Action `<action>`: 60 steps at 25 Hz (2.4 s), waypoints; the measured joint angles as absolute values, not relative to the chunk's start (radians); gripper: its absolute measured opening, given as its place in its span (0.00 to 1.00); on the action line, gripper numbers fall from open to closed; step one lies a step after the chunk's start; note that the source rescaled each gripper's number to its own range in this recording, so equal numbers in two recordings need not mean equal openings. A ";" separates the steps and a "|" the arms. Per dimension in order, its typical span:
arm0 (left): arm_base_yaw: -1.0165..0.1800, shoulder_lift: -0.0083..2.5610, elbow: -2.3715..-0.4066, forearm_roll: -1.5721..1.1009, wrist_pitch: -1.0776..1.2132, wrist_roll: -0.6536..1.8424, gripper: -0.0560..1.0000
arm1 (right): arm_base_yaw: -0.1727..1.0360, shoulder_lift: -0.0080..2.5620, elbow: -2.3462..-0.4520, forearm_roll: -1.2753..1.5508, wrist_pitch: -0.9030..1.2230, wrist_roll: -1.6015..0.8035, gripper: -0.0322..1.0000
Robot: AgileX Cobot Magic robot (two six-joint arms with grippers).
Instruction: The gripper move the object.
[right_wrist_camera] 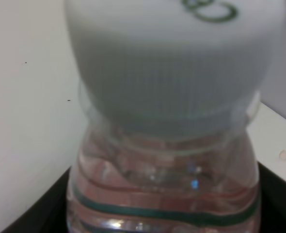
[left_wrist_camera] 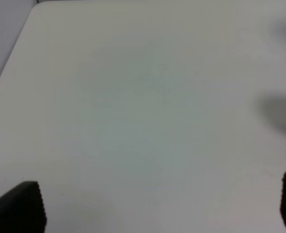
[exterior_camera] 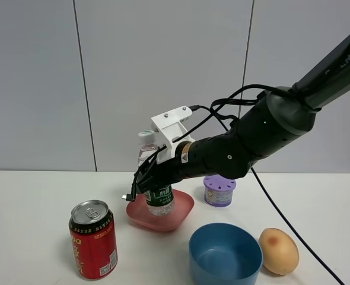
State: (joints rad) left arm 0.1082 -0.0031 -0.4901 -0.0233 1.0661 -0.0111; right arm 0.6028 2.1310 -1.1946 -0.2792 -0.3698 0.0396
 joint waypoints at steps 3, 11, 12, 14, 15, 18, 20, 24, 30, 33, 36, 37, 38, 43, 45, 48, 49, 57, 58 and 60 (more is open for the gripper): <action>0.108 -0.003 -0.490 -0.023 1.066 -0.011 1.00 | 0.603 2.131 -1.195 -0.275 -0.375 0.042 0.03; 0.108 -0.003 -0.490 -0.023 1.066 -0.011 1.00 | 0.603 2.163 -1.198 -0.248 -0.407 0.042 0.03; 0.108 -0.003 -0.490 -0.023 1.066 -0.011 1.00 | 0.603 2.167 -1.198 -0.248 -0.413 0.042 0.03; 0.108 -0.003 -0.490 -0.023 1.066 -0.011 1.00 | 0.603 2.171 -1.198 -0.238 -0.428 0.045 0.03; 0.108 -0.003 -0.490 -0.023 1.066 -0.011 1.00 | 0.603 2.172 -1.198 -0.230 -0.429 0.046 0.03; 0.108 -0.003 -0.490 -0.023 1.066 -0.011 1.00 | 0.603 2.172 -1.198 -0.222 -0.430 0.049 0.03; 0.108 -0.003 -0.490 -0.023 1.066 -0.011 1.00 | 0.603 2.172 -1.198 -0.222 -0.430 0.049 0.03; 0.108 -0.003 -0.490 -0.023 1.066 -0.011 1.00 | 0.603 2.172 -1.198 -0.222 -0.428 0.049 0.10; 0.108 -0.003 -0.490 -0.023 1.066 -0.011 1.00 | 0.603 2.166 -1.202 -0.221 -0.419 0.049 0.22; 0.108 -0.003 -0.490 -0.023 1.066 -0.011 1.00 | 0.603 2.157 -1.202 -0.221 -0.402 0.049 0.40; 0.108 -0.003 -0.490 -0.023 1.066 -0.011 1.00 | 0.603 2.152 -1.203 -0.221 -0.372 0.049 0.61; 0.108 -0.003 -0.490 -0.023 1.066 -0.011 1.00 | 0.603 2.151 -1.203 -0.221 -0.357 0.049 0.66; 0.108 -0.003 -0.490 -0.023 1.066 -0.011 1.00 | 0.605 2.149 -1.203 -0.218 -0.344 0.050 0.68; 0.108 -0.003 -0.490 -0.023 1.066 -0.011 1.00 | 0.619 2.106 -1.203 -0.201 -0.287 0.050 0.71; 0.108 -0.003 -0.490 -0.023 1.066 -0.011 1.00 | 0.622 2.067 -1.203 -0.197 -0.254 0.050 0.71; 0.108 -0.003 -0.490 -0.023 1.066 -0.011 1.00 | 0.630 2.013 -1.203 -0.196 -0.169 0.050 0.71; 0.108 -0.003 -0.490 -0.023 1.066 -0.011 1.00 | 0.631 1.995 -1.203 -0.196 -0.128 0.050 0.71; 0.108 -0.003 -0.490 -0.023 1.066 -0.011 1.00 | 0.632 1.774 -1.203 -0.197 0.251 0.048 0.72; 0.108 -0.003 -0.490 -0.023 1.066 -0.011 1.00 | 0.632 1.730 -1.203 -0.197 0.306 0.043 0.72; 0.108 -0.003 -0.490 -0.023 1.066 -0.011 1.00 | 0.632 1.677 -1.203 -0.196 0.372 0.037 0.72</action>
State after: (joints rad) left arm 0.1082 -0.0031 -0.4901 -0.0233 1.0661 -0.0111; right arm 0.6315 1.6775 -1.2035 -0.1960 0.3721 0.0373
